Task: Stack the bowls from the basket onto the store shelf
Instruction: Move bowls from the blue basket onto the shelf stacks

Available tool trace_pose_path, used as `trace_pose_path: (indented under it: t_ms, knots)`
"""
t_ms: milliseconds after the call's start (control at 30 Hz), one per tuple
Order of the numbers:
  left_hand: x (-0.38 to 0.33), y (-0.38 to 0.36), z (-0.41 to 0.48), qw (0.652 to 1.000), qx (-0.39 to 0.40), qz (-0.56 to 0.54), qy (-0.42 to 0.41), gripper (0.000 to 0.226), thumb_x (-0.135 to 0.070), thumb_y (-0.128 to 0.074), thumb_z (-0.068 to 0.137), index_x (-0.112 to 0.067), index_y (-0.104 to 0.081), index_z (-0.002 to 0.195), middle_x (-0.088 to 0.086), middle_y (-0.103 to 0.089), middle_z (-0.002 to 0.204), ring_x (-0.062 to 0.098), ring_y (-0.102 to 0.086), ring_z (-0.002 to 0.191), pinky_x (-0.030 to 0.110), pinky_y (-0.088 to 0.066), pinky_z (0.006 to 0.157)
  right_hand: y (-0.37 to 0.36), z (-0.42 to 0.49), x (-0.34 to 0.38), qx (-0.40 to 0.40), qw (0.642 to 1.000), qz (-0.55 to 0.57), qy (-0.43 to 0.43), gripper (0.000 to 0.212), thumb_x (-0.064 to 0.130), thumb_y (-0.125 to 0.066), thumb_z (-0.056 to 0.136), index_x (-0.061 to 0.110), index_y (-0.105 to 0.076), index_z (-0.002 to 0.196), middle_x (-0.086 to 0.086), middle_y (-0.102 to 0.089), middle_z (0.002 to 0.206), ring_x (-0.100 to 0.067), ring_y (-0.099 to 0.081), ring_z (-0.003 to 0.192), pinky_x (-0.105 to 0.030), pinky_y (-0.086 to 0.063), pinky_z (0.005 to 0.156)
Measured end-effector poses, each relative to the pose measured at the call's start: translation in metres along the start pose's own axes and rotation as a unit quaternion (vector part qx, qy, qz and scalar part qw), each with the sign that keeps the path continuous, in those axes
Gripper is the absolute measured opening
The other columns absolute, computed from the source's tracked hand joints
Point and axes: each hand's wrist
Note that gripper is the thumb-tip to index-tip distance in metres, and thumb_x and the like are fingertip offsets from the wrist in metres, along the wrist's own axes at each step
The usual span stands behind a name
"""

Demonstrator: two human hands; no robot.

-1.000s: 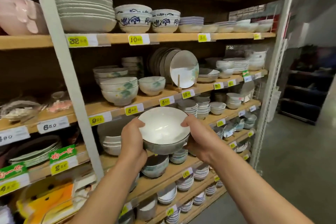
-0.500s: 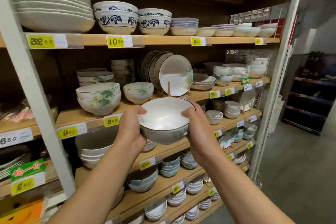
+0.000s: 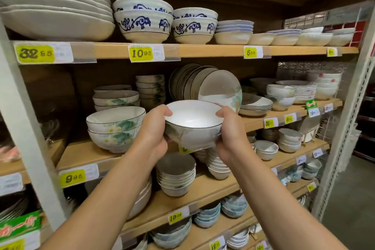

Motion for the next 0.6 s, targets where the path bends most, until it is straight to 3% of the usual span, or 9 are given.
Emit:
trace_pose_path:
  t_ms: [67,167,267,333,400,467,500,567,600]
  knots:
    - [-0.003,0.003,0.011,1.000,0.005,0.007,-0.013,0.025,-0.006,-0.046,0.082,-0.009,-0.059,0.102,0.013,-0.064,0.104,0.028,-0.061,0.089,0.035,-0.054,0.067,-0.006,0.015,0.001,0.003,1.000,0.009,-0.006,0.029,0.011,-0.040,0.087,0.024,-0.065,0.094,-0.008,-0.065,0.110,-0.028,-0.059,0.102,-0.043,-0.051,0.089]
    - [-0.006,0.005,0.025,0.999,0.003,0.032,-0.032,0.026,-0.008,-0.045,0.082,-0.010,-0.060,0.103,0.013,-0.063,0.107,0.029,-0.058,0.090,0.039,-0.049,0.072,-0.014,0.032,0.001,0.009,0.999,0.029,-0.013,0.024,0.010,-0.043,0.085,0.020,-0.065,0.088,-0.006,-0.066,0.094,-0.024,-0.060,0.084,-0.034,-0.049,0.069]
    - [-0.010,0.007,0.039,0.999,-0.018,0.030,-0.035,0.032,-0.009,-0.045,0.081,-0.009,-0.060,0.110,0.013,-0.063,0.109,0.030,-0.058,0.091,0.036,-0.052,0.063,-0.023,0.047,0.001,0.029,0.999,0.035,-0.024,0.026,0.010,-0.043,0.085,0.021,-0.066,0.091,-0.002,-0.064,0.089,-0.021,-0.059,0.079,-0.027,-0.048,0.059]
    - [-0.013,0.008,0.047,0.999,-0.030,0.019,-0.029,0.034,-0.008,-0.046,0.079,-0.009,-0.060,0.109,0.012,-0.065,0.104,0.028,-0.059,0.085,0.029,-0.051,0.047,-0.027,0.060,0.003,0.049,0.998,0.028,-0.035,0.028,0.010,-0.042,0.085,0.020,-0.065,0.098,-0.004,-0.064,0.094,-0.022,-0.059,0.082,-0.028,-0.047,0.059]
    - [-0.017,0.008,0.054,1.000,-0.020,-0.001,-0.010,0.031,-0.008,-0.045,0.076,-0.007,-0.063,0.101,0.011,-0.069,0.090,0.027,-0.063,0.072,0.026,-0.048,0.042,-0.029,0.073,0.007,0.076,0.995,0.019,-0.064,0.029,0.011,-0.044,0.083,0.015,-0.065,0.103,-0.009,-0.066,0.101,-0.028,-0.060,0.088,-0.032,-0.050,0.068]
    - [-0.022,0.005,0.058,1.000,0.007,-0.030,0.003,0.035,-0.010,-0.043,0.073,-0.002,-0.066,0.097,0.014,-0.072,0.084,0.030,-0.068,0.068,0.031,-0.054,0.051,-0.029,0.087,0.013,0.118,0.986,0.026,-0.118,0.043,0.011,-0.046,0.079,0.008,-0.060,0.120,-0.016,-0.064,0.116,-0.036,-0.061,0.105,-0.042,-0.052,0.086]
    - [-0.024,0.004,0.059,0.999,0.014,-0.048,0.001,0.039,-0.011,-0.042,0.070,0.001,-0.066,0.099,0.017,-0.071,0.091,0.032,-0.068,0.074,0.036,-0.058,0.062,-0.028,0.091,0.016,0.142,0.978,0.032,-0.149,0.050,0.010,-0.047,0.077,0.006,-0.056,0.126,-0.020,-0.062,0.122,-0.039,-0.059,0.110,-0.046,-0.051,0.093]
    - [-0.025,0.003,0.063,0.997,0.012,-0.077,-0.010,0.054,-0.012,-0.044,0.061,0.003,-0.064,0.109,0.023,-0.068,0.108,0.039,-0.065,0.093,0.043,-0.056,0.081,-0.028,0.098,0.021,0.199,0.958,0.034,-0.205,0.060,0.009,-0.050,0.070,0.003,-0.053,0.130,-0.024,-0.061,0.124,-0.040,-0.062,0.106,-0.046,-0.054,0.089]
    - [-0.024,0.001,0.064,0.996,0.007,-0.085,-0.018,0.061,-0.012,-0.043,0.058,0.004,-0.062,0.114,0.024,-0.067,0.113,0.041,-0.064,0.098,0.044,-0.056,0.083,-0.028,0.101,0.022,0.231,0.947,0.037,-0.220,0.062,0.009,-0.051,0.067,0.001,-0.054,0.128,-0.025,-0.063,0.120,-0.040,-0.065,0.099,-0.044,-0.057,0.082]
Point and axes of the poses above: each hand's wrist, its own z-axis towards the middle knuckle, its own y-axis out of the back of the hand, x = y × z
